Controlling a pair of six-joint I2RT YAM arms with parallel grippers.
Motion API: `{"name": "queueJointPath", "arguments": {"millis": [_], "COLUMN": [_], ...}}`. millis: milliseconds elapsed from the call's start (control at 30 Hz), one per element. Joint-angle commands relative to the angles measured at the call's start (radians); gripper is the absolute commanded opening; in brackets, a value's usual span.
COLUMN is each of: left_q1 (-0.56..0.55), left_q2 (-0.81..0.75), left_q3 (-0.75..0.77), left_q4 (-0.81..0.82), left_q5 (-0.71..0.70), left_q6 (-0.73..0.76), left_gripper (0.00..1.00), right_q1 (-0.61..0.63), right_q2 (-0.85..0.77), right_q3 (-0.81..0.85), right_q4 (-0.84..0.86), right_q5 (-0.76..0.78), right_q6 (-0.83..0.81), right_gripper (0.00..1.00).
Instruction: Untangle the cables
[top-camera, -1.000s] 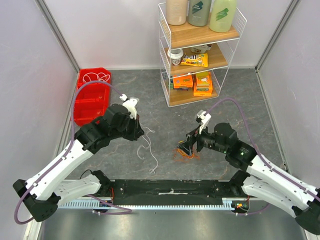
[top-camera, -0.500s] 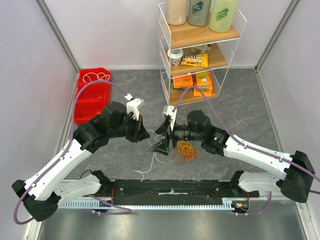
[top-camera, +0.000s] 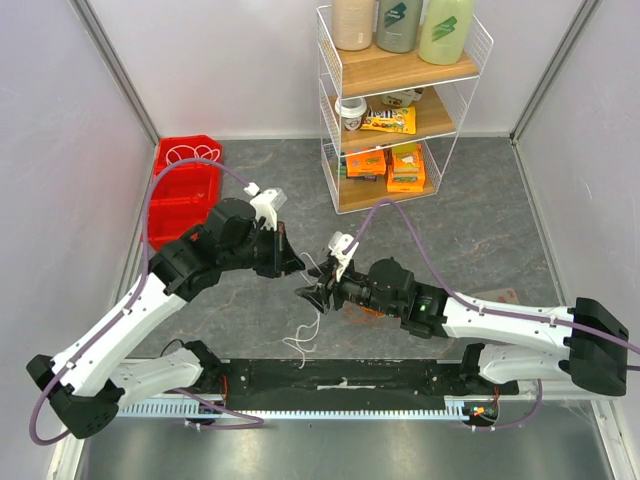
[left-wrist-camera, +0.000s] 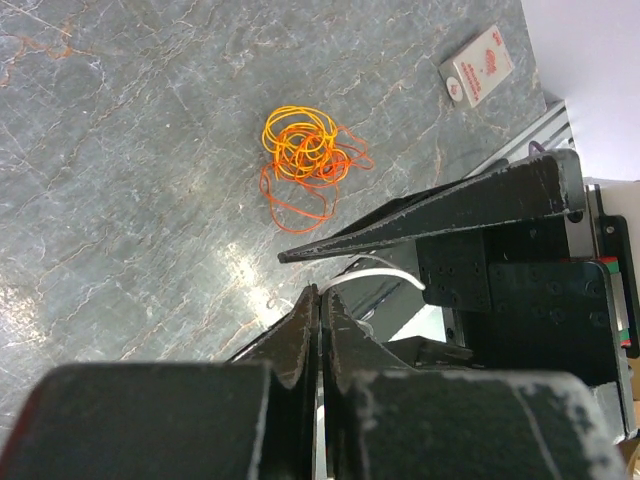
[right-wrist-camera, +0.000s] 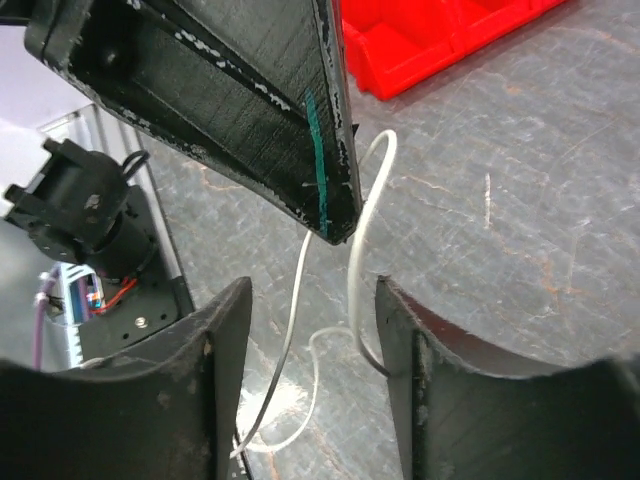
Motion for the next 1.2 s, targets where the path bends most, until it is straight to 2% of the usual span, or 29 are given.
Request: {"name": "queueJointPath", "arguments": {"millis": [0, 67, 133, 167, 233, 267, 300, 333, 367, 533, 600, 667, 700, 800, 933, 1067, 1167], "left_q1": [0.003, 0.003, 0.006, 0.007, 0.009, 0.009, 0.009, 0.009, 0.011, 0.009, 0.011, 0.009, 0.009, -0.025, -0.176, -0.189, -0.23], "left_q2": [0.003, -0.003, -0.014, -0.018, -0.029, -0.04, -0.058, -0.092, -0.125, -0.29, -0.304, -0.281, -0.261, -0.126, 0.004, 0.028, 0.045], "left_q3": [0.046, 0.049, 0.055, 0.058, 0.063, 0.064, 0.061, 0.04, 0.008, -0.14, -0.192, -0.227, -0.236, -0.223, -0.155, -0.163, -0.149], "left_q4": [0.047, 0.05, 0.05, 0.053, 0.07, 0.076, 0.08, 0.097, 0.129, 0.26, 0.287, 0.32, 0.339, 0.363, 0.332, 0.386, 0.393], "left_q5": [-0.01, -0.025, -0.047, -0.053, -0.044, -0.048, -0.073, -0.1, -0.113, -0.118, -0.099, -0.026, 0.037, 0.154, -0.036, -0.045, -0.1], "left_q6": [-0.048, -0.05, -0.051, -0.048, -0.025, -0.006, 0.002, 0.01, 0.025, 0.053, 0.065, 0.091, 0.105, 0.134, 0.206, 0.206, 0.202], "left_gripper": [0.02, 0.02, 0.02, 0.02, 0.03, 0.21, 0.45, 0.74, 0.94, 0.95, 0.81, 0.8, 0.81, 0.94, 0.95, 0.94, 0.86], "right_q1": [0.011, 0.011, 0.011, 0.011, 0.011, 0.009, 0.007, 0.001, -0.014, -0.152, -0.189, -0.224, -0.238, -0.259, -0.266, -0.276, -0.276], "right_q2": [-0.005, -0.016, -0.025, -0.03, -0.035, -0.038, -0.036, -0.045, -0.058, -0.114, -0.13, -0.127, -0.119, -0.099, -0.088, -0.093, -0.093], "right_q3": [-0.006, -0.001, 0.002, 0.003, 0.01, 0.028, 0.04, 0.049, 0.057, 0.056, 0.072, 0.108, 0.132, 0.169, 0.186, 0.183, 0.185], "right_q4": [0.093, 0.069, 0.044, 0.038, 0.012, -0.035, -0.072, -0.097, -0.123, -0.183, -0.218, -0.268, -0.311, -0.338, -0.339, -0.338, -0.376], "right_q5": [0.092, 0.086, 0.066, 0.055, 0.026, 0.023, 0.024, 0.026, 0.02, -0.136, -0.179, -0.207, -0.215, -0.274, -0.324, -0.316, -0.264], "right_q6": [0.015, 0.03, 0.058, 0.07, 0.105, 0.124, 0.142, 0.159, 0.185, 0.361, 0.415, 0.463, 0.48, 0.506, 0.526, 0.563, 0.605], "right_gripper": [0.52, 0.38, 0.11, 0.0, 0.0, 0.0, 0.0, 0.0, 0.0, 0.0, 0.0, 0.0, 0.0, 0.0, 0.0, 0.0, 0.0]}}
